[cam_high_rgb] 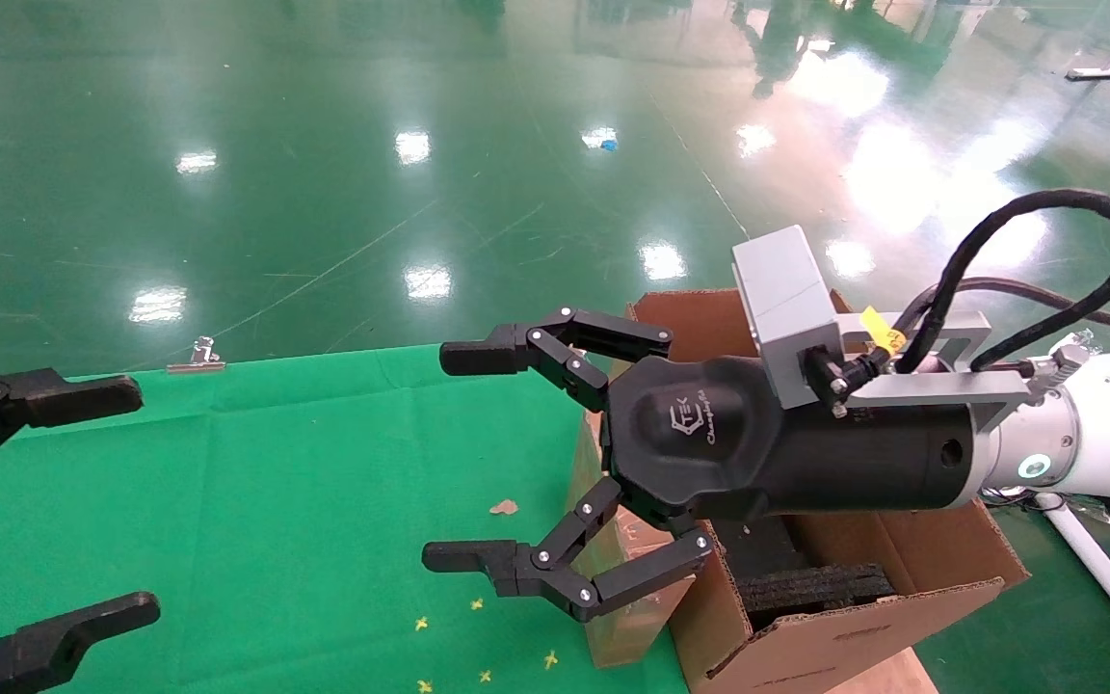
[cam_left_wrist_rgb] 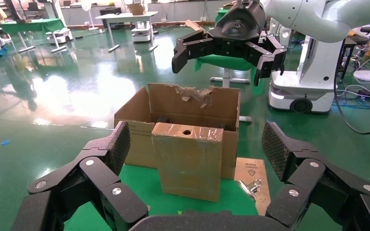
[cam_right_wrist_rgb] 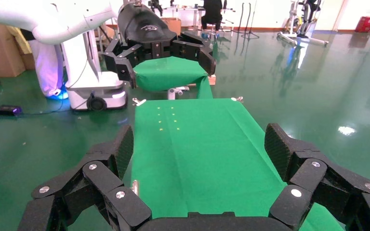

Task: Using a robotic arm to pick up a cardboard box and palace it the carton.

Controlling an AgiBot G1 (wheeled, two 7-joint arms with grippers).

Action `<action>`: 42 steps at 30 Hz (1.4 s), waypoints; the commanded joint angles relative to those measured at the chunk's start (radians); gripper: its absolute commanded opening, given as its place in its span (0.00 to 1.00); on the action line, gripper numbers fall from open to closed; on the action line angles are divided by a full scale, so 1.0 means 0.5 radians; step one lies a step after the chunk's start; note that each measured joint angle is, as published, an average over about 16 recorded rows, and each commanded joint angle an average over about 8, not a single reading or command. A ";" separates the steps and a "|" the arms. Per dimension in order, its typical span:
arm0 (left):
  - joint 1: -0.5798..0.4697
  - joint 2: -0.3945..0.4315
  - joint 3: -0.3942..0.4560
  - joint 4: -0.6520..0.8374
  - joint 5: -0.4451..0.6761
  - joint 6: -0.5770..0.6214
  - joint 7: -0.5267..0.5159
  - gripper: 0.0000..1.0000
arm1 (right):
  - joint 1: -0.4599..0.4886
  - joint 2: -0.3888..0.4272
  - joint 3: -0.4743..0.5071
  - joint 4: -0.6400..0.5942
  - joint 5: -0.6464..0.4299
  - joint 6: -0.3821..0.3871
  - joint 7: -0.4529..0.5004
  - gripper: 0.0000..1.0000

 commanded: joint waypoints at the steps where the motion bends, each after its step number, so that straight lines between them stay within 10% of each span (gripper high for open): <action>1: 0.000 0.000 0.000 0.000 0.000 0.000 0.000 1.00 | 0.000 0.000 0.000 0.000 0.000 0.000 0.000 1.00; 20: 0.000 0.000 0.000 0.001 0.000 0.000 0.000 1.00 | 0.031 -0.004 -0.047 0.024 -0.082 0.020 0.063 1.00; 42: -0.002 0.000 0.003 0.002 -0.001 0.000 0.002 1.00 | 1.263 -0.636 -1.323 0.132 -1.761 -0.177 1.177 1.00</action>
